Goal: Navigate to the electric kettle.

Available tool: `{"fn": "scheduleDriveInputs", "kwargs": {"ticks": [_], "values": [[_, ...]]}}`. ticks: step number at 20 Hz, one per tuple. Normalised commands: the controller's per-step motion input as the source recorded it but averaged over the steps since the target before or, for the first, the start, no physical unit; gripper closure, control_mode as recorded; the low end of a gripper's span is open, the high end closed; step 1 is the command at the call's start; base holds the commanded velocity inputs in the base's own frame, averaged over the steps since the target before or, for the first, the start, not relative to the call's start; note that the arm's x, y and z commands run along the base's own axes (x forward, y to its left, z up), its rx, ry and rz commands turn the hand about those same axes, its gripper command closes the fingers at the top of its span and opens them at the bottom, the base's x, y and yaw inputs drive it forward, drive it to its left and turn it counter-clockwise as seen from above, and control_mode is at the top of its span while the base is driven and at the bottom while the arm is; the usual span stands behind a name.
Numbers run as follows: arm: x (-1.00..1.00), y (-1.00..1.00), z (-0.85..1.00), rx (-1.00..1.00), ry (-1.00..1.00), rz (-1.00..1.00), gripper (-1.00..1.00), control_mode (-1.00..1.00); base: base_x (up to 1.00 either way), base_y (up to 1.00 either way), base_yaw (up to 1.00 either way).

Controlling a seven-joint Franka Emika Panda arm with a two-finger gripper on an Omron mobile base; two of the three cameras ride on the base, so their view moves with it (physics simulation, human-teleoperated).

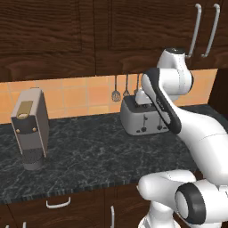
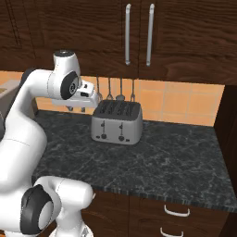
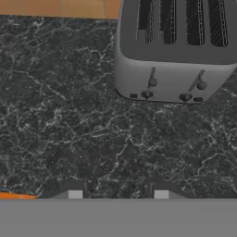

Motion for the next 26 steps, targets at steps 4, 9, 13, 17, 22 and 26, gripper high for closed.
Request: {"fn": "scheduleDriveInputs", "kwargs": {"ticks": [4,9,13,17,22,26], "values": [[-0.64,0.0,-0.06,0.0,0.1,0.0,-1.0,-1.0,0.0,0.0,0.0],[-1.0,0.0,-0.23,0.0,0.11,0.0,-1.0,-1.0,0.0,0.0,0.0],[-1.0,0.0,-0.11,0.0,0.08,0.0,-1.0,-1.0,0.0,0.0,0.0],[-0.75,0.0,-0.06,0.0,0.05,0.0,-1.0,1.0,-0.24,0.0,0.0],[0.0,0.0,0.0,0.0,0.0,0.0,-1.0,1.0,-0.93,0.19,0.53],[0.0,0.0,0.0,0.0,0.0,0.0,-1.0,1.0,-0.48,0.35,0.97]]}}
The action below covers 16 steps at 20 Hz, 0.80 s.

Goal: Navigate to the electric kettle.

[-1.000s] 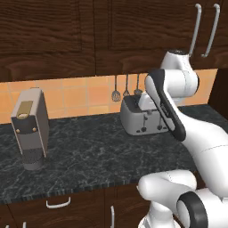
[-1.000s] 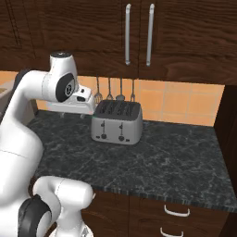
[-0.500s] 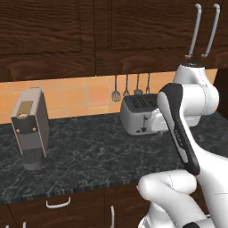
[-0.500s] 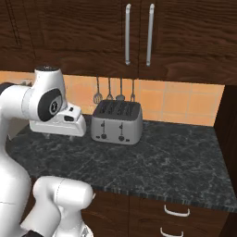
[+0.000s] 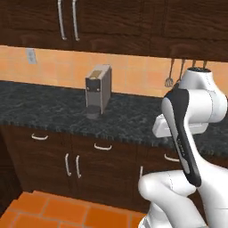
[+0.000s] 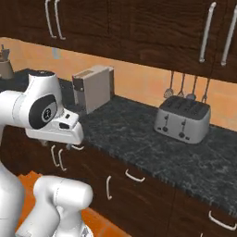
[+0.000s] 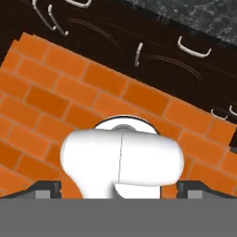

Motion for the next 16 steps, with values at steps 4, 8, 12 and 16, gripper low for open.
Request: {"fn": "scheduleDriveInputs", "kwargs": {"ticks": [4,8,12,16], "values": [[0.0,0.0,0.0,0.0,0.0,0.0,-1.0,1.0,-0.25,0.12,1.0],[0.0,0.0,0.0,0.0,0.0,0.0,-1.0,1.0,-0.22,0.05,1.0],[0.0,0.0,0.0,0.0,0.0,0.0,-1.0,1.0,-0.21,0.0,1.0],[0.0,0.0,0.0,0.0,0.0,0.0,-1.0,1.0,-0.23,0.0,1.0]]}}
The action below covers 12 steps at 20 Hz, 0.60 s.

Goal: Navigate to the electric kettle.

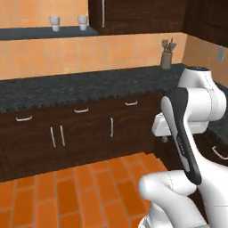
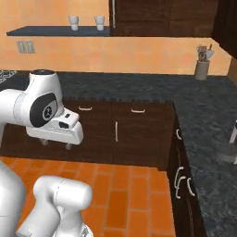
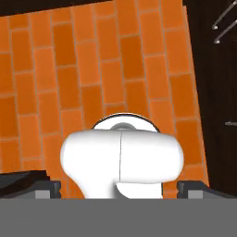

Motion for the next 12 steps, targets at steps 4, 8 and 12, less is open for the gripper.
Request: {"fn": "scheduleDriveInputs", "kwargs": {"ticks": [4,8,12], "values": [[0.0,0.0,0.0,0.0,0.0,0.0,-1.0,1.0,-0.24,0.0,1.0],[0.0,0.0,0.0,0.0,0.0,0.0,-1.0,1.0,-0.2,0.0,1.0],[0.0,0.0,0.0,0.0,0.0,0.0,-1.0,1.0,-0.01,0.0,1.0]]}}
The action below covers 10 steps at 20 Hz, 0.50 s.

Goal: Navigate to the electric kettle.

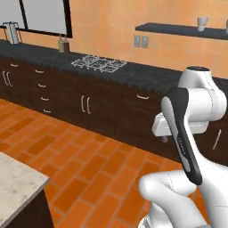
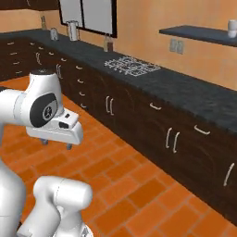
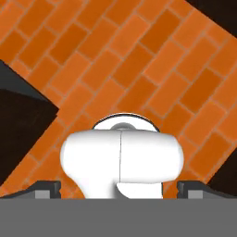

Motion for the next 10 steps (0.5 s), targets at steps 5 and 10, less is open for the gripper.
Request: {"fn": "scheduleDriveInputs", "kwargs": {"ticks": [5,10], "values": [[0.0,0.0,0.0,0.0,0.0,0.0,-1.0,1.0,0.07,-0.04,0.95],[0.0,0.0,0.0,0.0,0.0,0.0,-1.0,1.0,0.77,-0.7,0.46]]}}
